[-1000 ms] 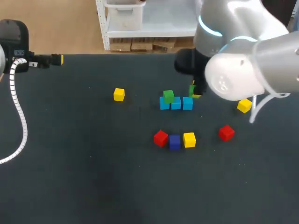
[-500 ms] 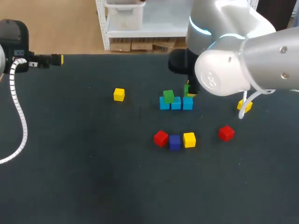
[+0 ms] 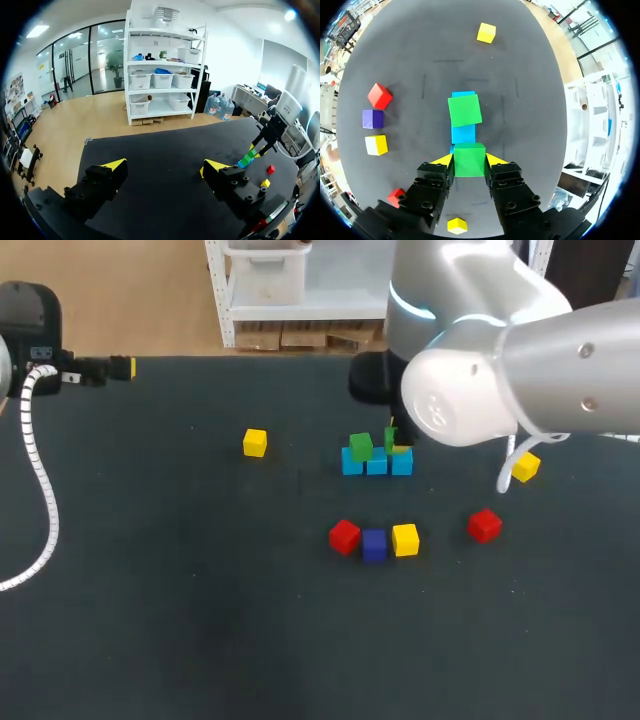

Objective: Place the blue cubes, place green cubes on the blue cubes, place the yellow cubes on the green cubes, then place the red cubes on the yellow cubes, and place purple cube on the red cubes.

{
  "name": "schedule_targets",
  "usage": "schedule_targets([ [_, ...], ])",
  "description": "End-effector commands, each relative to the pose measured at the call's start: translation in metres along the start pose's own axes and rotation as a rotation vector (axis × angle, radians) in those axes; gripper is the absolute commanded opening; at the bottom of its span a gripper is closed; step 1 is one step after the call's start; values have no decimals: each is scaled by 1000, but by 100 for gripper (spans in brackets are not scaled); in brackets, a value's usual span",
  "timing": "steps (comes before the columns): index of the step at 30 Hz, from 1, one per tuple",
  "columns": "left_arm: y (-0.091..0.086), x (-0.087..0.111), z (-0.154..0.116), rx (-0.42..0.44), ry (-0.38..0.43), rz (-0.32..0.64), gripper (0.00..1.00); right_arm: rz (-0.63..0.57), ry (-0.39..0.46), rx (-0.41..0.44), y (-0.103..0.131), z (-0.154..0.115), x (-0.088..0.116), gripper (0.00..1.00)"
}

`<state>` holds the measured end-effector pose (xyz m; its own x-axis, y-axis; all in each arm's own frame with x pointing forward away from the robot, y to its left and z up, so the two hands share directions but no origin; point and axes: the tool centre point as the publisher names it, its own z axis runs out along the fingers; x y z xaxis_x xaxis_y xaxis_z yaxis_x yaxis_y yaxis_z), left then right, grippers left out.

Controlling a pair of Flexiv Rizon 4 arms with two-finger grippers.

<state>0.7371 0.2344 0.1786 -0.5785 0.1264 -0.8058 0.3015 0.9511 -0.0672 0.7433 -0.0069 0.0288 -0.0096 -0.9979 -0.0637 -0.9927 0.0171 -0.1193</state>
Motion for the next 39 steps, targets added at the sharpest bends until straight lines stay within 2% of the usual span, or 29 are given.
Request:
schedule_targets([
  [1,4,0,0,28,-1,2,100,-3,0,-8,-1,2,-1,0],
  [19,4,0,0,28,-1,2,100,-12,-3,-24,1,13,-5,0],
  [22,4,0,0,28,-1,2,100,-12,1,-25,1,13,-5,15],
  [23,4,0,0,28,-1,2,100,-13,2,-24,1,13,-4,15],
  [28,4,0,0,28,-1,2,100,-18,6,-17,1,13,-3,0],
  [39,4,0,0,28,-1,2,100,-22,0,1,1,7,-2,0],
])
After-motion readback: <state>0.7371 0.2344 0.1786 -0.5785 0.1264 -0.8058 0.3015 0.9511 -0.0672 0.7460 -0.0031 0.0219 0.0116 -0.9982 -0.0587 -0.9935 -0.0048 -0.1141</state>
